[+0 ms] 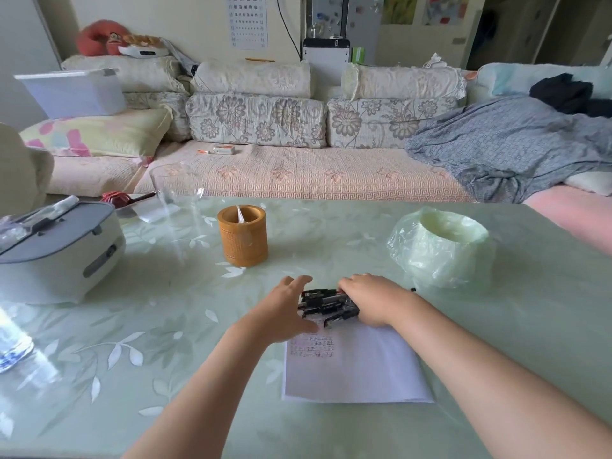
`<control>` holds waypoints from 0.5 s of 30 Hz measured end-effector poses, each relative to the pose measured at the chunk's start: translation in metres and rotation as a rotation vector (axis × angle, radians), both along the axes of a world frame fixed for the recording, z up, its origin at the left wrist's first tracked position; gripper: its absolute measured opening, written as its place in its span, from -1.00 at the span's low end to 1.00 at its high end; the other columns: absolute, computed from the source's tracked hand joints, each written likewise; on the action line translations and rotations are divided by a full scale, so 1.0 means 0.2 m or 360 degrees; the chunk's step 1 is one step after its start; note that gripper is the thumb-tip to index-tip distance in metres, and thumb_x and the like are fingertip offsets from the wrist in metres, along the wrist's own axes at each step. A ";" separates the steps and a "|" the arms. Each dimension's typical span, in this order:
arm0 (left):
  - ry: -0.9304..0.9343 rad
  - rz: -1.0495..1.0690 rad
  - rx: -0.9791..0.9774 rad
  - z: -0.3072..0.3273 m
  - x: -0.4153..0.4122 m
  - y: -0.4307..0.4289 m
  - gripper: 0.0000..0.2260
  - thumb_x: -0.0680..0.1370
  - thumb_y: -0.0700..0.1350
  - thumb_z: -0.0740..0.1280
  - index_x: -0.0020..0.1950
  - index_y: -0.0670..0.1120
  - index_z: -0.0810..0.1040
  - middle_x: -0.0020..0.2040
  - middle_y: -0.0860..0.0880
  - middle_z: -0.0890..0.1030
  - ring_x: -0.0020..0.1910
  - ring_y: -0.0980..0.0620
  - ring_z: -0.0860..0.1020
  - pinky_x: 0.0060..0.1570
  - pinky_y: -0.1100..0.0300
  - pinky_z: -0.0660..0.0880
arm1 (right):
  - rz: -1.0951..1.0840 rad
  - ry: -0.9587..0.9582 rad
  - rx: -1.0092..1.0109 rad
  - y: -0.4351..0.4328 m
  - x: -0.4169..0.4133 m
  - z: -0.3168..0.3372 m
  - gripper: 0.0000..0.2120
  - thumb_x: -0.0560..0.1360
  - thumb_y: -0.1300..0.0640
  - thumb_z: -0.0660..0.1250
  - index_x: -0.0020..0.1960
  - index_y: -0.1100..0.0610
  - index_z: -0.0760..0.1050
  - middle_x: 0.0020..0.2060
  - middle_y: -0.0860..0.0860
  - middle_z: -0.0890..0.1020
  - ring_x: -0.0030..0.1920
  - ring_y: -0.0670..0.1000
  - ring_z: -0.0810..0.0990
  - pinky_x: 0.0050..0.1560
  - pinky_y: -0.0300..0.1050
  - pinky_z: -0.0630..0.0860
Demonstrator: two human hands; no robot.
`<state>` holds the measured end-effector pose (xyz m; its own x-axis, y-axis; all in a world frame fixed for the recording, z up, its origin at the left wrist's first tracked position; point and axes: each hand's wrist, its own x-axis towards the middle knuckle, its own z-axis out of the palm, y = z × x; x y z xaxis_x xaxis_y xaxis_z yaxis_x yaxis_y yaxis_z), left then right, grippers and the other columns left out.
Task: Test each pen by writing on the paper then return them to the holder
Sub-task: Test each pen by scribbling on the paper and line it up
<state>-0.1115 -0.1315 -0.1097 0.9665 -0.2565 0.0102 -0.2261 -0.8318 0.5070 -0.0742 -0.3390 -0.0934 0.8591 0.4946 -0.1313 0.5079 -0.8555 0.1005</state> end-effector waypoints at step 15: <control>-0.0085 0.0313 0.0350 0.14 -0.22 0.31 -0.38 0.39 0.30 0.35 0.36 0.06 0.33 0.21 0.06 0.51 0.22 -0.01 0.45 0.19 0.11 0.33 | 0.0664 -0.0420 0.0185 0.55 -0.12 0.05 -0.62 0.48 0.33 0.25 0.27 0.13 0.40 0.06 0.09 0.50 0.16 0.15 0.45 0.15 0.05 0.38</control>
